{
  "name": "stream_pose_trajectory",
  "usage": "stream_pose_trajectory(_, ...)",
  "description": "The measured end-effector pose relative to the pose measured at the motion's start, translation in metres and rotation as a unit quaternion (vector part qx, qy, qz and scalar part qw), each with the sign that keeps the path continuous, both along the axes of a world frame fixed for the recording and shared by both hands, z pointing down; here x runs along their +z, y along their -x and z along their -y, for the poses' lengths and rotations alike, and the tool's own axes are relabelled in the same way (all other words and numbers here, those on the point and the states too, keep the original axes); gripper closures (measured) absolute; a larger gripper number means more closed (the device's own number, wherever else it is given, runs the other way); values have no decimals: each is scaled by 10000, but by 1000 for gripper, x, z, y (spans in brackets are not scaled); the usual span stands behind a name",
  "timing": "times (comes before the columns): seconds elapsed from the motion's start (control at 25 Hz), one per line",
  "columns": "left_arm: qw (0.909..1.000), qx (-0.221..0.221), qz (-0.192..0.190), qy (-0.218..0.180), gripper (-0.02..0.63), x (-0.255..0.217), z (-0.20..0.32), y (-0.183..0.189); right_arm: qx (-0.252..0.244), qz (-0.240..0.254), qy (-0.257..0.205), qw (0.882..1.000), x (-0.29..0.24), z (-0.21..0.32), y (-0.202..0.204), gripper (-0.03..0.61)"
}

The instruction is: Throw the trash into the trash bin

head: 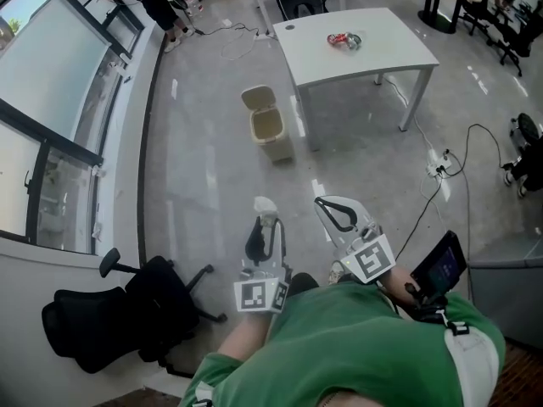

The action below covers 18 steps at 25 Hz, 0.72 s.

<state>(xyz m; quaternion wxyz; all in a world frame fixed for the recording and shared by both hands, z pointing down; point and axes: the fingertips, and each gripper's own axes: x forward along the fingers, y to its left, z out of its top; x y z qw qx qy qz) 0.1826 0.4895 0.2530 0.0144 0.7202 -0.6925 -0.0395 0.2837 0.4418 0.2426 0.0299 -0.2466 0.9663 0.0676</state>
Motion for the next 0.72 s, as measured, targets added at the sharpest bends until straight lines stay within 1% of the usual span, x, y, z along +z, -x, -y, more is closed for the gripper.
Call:
stream_pose_trajectory(0.2,9999,-72,-6,132,460,7,18,14,-120,-36,56,9999,4,20,15,575)
stream_pose_trajectory(0.36,9998,-24,-68,160,460,13,39,28,-143,-151,80,9998,8,37,32,575)
stream_pose_trajectory(0.56,9997,147,-156,112,460,13,76,48,42,-253,169,9995,9,70,50,575)
stream_pose_trajectory(0.72,9995,232,-218,-16,460,9,106,80,175,-288,358,9988,12,105,79,575)
